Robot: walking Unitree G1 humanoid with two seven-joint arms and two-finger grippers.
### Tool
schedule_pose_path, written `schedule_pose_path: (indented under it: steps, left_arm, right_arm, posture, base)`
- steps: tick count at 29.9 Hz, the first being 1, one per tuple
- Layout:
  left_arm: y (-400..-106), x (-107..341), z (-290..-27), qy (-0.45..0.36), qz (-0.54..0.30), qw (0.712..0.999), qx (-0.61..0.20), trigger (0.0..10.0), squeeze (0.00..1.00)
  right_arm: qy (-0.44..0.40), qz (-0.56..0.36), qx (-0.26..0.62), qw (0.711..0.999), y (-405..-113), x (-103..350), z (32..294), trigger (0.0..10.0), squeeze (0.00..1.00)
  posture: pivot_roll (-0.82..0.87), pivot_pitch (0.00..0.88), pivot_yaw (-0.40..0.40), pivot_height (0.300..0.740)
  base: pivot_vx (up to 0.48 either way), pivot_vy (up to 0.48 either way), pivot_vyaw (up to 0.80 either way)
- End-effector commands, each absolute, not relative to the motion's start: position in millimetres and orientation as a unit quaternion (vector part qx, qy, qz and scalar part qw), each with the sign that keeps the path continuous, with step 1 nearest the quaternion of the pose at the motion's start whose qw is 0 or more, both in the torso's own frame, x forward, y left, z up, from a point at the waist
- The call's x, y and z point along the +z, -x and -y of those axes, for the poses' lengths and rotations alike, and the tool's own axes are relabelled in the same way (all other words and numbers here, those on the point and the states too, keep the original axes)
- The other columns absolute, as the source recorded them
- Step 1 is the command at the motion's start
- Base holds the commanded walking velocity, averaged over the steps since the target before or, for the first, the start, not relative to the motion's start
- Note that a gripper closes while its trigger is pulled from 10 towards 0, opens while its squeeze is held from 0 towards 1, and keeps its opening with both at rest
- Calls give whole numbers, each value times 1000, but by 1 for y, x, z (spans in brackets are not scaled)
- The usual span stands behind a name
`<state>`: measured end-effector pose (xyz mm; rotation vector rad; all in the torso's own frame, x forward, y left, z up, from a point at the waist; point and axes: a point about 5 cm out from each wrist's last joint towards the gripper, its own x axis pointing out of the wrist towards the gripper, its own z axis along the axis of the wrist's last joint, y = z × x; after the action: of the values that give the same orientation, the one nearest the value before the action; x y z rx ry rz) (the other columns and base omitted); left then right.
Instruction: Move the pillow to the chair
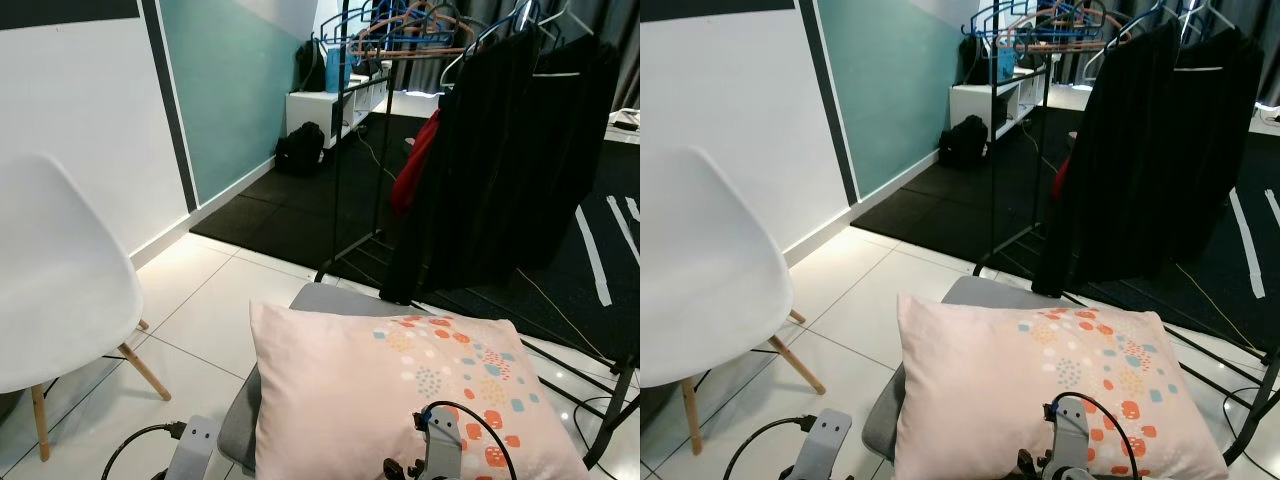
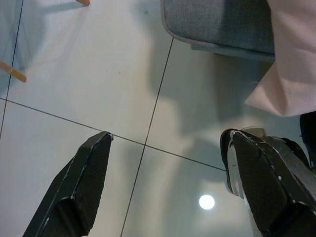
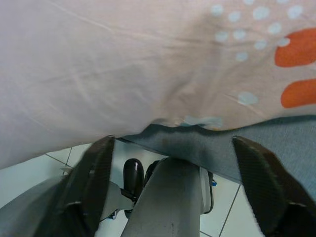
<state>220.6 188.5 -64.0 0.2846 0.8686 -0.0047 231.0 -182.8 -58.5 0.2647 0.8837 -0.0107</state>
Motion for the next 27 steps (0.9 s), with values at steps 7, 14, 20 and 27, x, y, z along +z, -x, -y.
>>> schedule_pose_path:
  steps: [7,14,20,27]
  left_arm:
    - [-218,-66,-188,-139,-424,895,-4,10000,0]
    - [-218,-66,-187,-139,-425,895,-4,10000,0]
    - [-218,-66,-187,-139,-425,894,-3,10000,0]
    - [-216,-67,-189,-142,-426,893,-3,10000,0]
  right_arm:
    - [-183,-423,-39,887,-228,-61,180,10000,1000]
    - [-263,-363,-120,886,-279,-18,215,10000,0]
    - [-299,-340,-164,876,-285,-10,227,10000,0]
    - [-360,-322,-205,851,-283,-10,233,10000,0]
  posture:
    - [-133,33,-40,640]
    - [-129,33,-36,620]
    - [-125,36,-32,605]
    - [-116,37,-27,570]
  base:
    - [0,0,0]
    - [0,0,0]
    - [0,0,0]
    - [0,0,0]
